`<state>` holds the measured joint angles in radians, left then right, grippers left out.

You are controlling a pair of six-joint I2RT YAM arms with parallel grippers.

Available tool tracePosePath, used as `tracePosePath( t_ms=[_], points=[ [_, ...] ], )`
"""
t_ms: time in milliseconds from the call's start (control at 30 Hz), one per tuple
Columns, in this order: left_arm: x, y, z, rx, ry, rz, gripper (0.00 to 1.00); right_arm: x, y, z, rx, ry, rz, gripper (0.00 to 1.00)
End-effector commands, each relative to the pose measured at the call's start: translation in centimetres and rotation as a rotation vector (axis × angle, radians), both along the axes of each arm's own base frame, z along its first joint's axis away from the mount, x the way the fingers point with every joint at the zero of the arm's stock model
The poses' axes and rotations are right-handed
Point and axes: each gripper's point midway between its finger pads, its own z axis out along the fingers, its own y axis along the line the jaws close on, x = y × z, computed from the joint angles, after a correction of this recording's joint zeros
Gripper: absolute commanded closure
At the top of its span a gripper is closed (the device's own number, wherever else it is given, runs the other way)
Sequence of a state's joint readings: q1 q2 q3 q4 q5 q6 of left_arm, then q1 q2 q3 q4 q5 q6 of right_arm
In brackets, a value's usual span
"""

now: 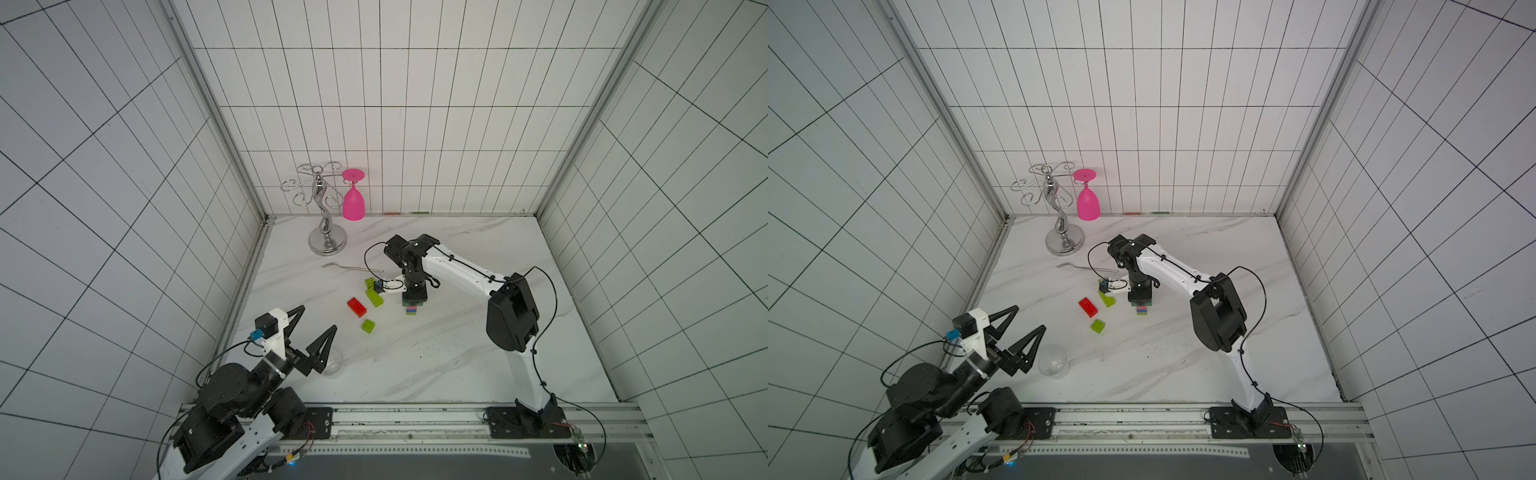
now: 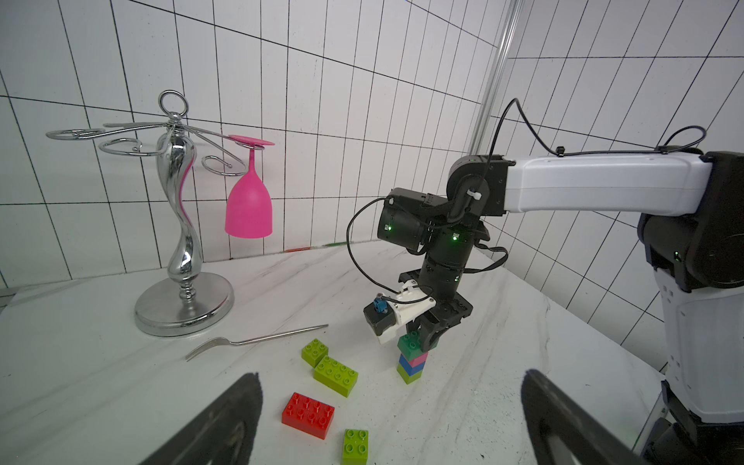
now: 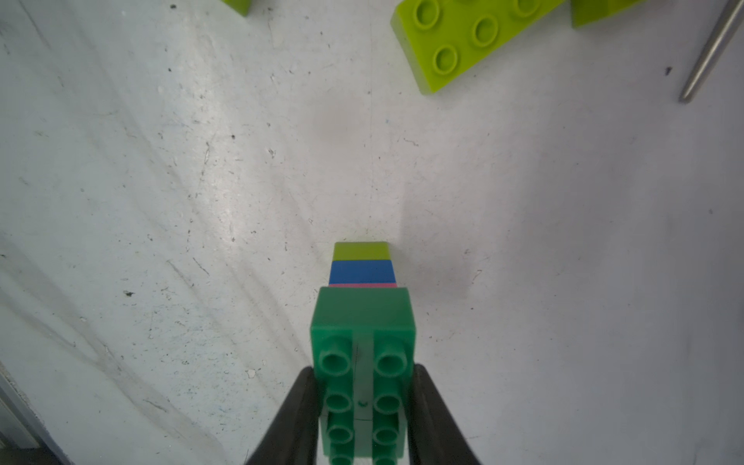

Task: Assemble a spoon with lego
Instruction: Assemble the lego brick with the lego brick.

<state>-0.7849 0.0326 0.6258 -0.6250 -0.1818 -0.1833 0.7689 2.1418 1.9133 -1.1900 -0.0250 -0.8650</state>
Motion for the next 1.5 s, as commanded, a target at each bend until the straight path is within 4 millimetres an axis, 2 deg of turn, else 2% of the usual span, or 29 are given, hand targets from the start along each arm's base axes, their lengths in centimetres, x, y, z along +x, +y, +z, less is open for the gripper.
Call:
tracePosePath(
  t_ms=[0,200,400,600,800,900,1033,1333,1467],
  points=[
    [-0.4,-0.1,0.1,0.000,-0.014,-0.017,0.01,-2.6,0.6,-1.3,-0.015,0.105,0.037,0.76],
    [-0.4,0.0,0.1,0.000,-0.011,-0.017,0.01,-2.3,-0.6,-2.9,-0.057,0.117,0.009,0.77],
    [-0.4,0.0,0.1,0.001,-0.010,-0.018,0.01,-2.4,-0.7,-4.0,-0.076,0.128,0.000,0.77],
    [-0.4,0.0,0.1,0.001,-0.011,-0.018,0.01,-4.4,-0.5,-6.0,-0.102,0.173,0.029,0.79],
    [-0.5,0.0,0.2,0.000,-0.010,-0.021,0.01,-5.5,-1.7,-7.8,-0.143,0.169,-0.006,0.82],
    [-0.5,-0.1,0.2,0.000,-0.011,-0.023,0.01,-6.8,-1.8,-8.4,-0.148,0.203,0.006,0.83],
    [-0.4,-0.1,0.2,-0.001,-0.011,-0.021,0.01,-7.3,-1.3,-7.5,-0.139,0.224,0.024,0.82],
    [-0.4,0.0,0.1,0.001,-0.010,-0.014,0.01,-5.1,-0.9,-5.9,-0.141,0.222,-0.028,0.75],
    [-0.3,0.0,0.1,0.002,-0.010,-0.013,0.01,-4.0,-0.7,-3.8,-0.105,0.166,-0.050,0.68]
  ],
)
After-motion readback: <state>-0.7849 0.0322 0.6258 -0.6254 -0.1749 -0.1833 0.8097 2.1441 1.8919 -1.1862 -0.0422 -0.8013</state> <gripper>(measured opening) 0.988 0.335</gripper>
